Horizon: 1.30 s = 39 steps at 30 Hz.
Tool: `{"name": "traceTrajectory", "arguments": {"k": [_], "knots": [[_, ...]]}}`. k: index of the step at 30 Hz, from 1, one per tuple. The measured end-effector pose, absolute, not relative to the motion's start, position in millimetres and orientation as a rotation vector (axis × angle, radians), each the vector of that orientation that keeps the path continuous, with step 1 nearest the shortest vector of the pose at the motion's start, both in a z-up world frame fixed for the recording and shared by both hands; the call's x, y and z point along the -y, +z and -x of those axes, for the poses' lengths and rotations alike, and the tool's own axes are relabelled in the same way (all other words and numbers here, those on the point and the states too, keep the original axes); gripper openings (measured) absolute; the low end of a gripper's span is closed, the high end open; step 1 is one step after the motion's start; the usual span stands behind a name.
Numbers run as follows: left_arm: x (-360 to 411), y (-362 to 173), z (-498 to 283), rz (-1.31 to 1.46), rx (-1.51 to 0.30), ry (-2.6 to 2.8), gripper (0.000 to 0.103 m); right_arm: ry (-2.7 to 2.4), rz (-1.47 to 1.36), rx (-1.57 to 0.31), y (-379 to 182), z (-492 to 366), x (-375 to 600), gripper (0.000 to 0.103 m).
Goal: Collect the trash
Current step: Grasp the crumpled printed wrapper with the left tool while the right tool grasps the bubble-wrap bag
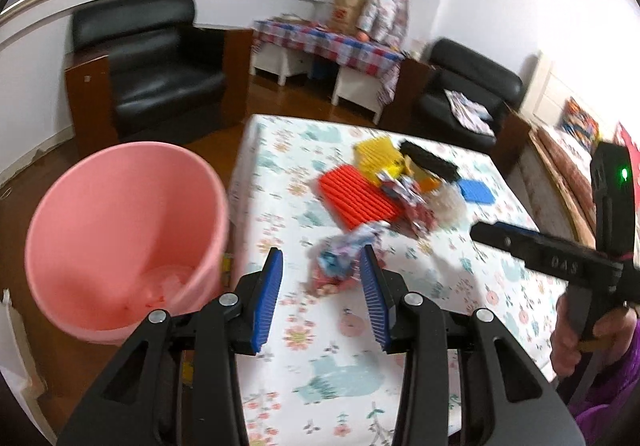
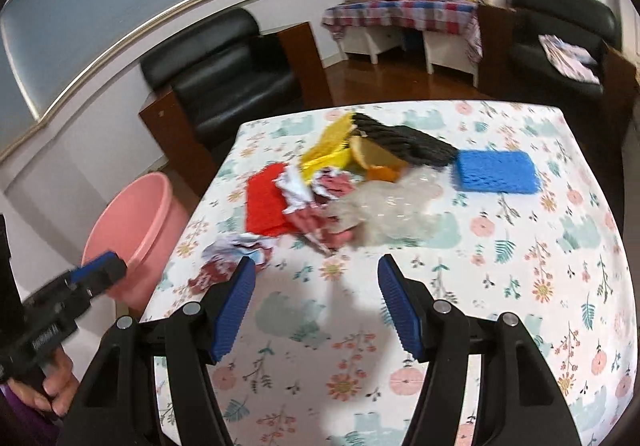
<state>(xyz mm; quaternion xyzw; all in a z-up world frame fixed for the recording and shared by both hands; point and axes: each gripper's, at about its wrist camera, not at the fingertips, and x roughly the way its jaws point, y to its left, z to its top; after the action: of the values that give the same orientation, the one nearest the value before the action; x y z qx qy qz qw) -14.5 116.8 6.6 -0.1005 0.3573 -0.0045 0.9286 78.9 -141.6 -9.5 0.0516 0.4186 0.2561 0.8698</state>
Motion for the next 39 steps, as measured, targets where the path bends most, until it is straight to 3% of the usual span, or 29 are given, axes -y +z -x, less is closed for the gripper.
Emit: {"name": "traceTrajectory", "arguments": {"k": [15,31,39], "knots": [[-77.7,-5.6,-24.8,0.117,-0.772,-0.089,0.04,0.407,-0.273,-0.901,-16.0,-125.9,156.7,0.063],[-95.1,-46.9,-70.4,0.097,-0.881,-0.054,0.04,0.349,-0.285,-1.015,-55.9,-163.2,147.0,0.064],[-87.9,-50.6,-69.8,0.148,-0.902,-0.103,0.04,0.369,-0.289,-1.019,-61.1,-156.6,163.2,0.047]]}}
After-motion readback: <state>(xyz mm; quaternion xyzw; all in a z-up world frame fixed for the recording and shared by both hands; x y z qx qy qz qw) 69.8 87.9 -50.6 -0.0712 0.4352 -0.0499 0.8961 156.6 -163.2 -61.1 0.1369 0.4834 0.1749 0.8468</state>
